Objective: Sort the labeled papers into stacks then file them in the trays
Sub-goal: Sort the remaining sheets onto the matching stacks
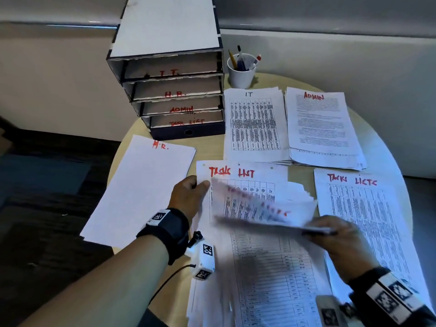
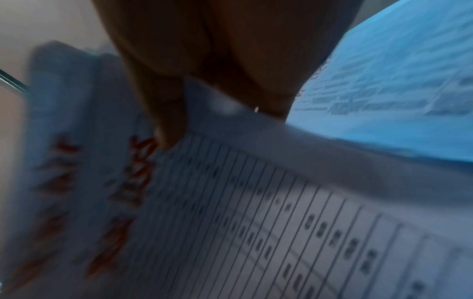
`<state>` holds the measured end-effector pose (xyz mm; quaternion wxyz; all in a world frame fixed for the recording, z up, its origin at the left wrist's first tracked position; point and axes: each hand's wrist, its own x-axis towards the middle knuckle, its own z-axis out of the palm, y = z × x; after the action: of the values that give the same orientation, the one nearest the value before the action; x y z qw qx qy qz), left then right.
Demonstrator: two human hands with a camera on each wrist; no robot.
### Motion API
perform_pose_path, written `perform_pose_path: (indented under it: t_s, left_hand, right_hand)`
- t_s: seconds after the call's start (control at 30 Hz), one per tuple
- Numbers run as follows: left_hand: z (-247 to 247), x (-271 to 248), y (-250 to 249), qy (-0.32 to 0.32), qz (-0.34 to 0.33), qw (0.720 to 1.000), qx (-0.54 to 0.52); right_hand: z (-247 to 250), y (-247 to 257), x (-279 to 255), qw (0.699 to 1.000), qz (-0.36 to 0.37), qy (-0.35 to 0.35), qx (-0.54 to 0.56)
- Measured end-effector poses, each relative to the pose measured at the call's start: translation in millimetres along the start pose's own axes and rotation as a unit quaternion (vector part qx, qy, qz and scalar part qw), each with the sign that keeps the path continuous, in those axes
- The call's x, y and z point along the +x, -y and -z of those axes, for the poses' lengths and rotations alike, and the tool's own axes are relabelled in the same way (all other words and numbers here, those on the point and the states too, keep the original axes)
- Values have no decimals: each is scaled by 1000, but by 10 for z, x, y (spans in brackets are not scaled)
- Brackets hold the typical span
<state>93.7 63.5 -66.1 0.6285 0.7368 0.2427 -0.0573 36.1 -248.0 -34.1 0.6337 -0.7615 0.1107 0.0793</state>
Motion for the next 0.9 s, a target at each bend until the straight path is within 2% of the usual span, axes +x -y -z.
perform_pose_path:
  t_s: [0.1, 0.17, 0.23, 0.3, 0.33, 0.4, 0.5, 0.67, 0.73, 0.8, 0.83, 0.9]
  left_hand:
    - [-16, -20, -7, -15, 10, 1000, -3]
    - [-29, -17, 32, -4, -5, 1000, 4]
    - [-24, -35, 43, 42, -10, 999, 6]
    - [-25, -106, 16, 116, 15, 993, -27]
    - [-32, -145, 18, 146, 29, 988, -48]
    - [-72, -244, 12, 184, 51, 978, -80]
    - [-104, -309, 19, 166, 67, 977, -117]
    - [-111, -312, 146, 94, 164, 964, -187]
    - [-128, -364, 230, 100, 181, 968, -142]
    - [-140, -483, 275, 158, 110, 981, -8]
    - [-157, -561, 270, 186, 69, 978, 64]
    - [-177, -641, 270, 192, 9, 968, 161]
  right_hand:
    - [120, -34, -98, 998, 4, 60, -19]
    - [152, -90, -77, 997, -16, 60, 46]
    - [132, -141, 15, 986, -57, 64, 142]
    - [64, -199, 167, 974, -101, 42, 201]
    - [12, -241, 246, 974, -119, 28, 192]
    - [-88, -295, 368, 985, -141, 12, 100]
    - [-194, -265, 429, 986, -162, -25, -16]
    - [-259, -57, 350, 988, -127, -52, 70]
    - [-280, 1, 346, 986, -114, -94, 70]
    - [-305, 53, 383, 980, -118, -138, 75]
    - [-319, 89, 394, 974, -129, -151, 106]
    - [-337, 140, 420, 963, -158, -157, 151]
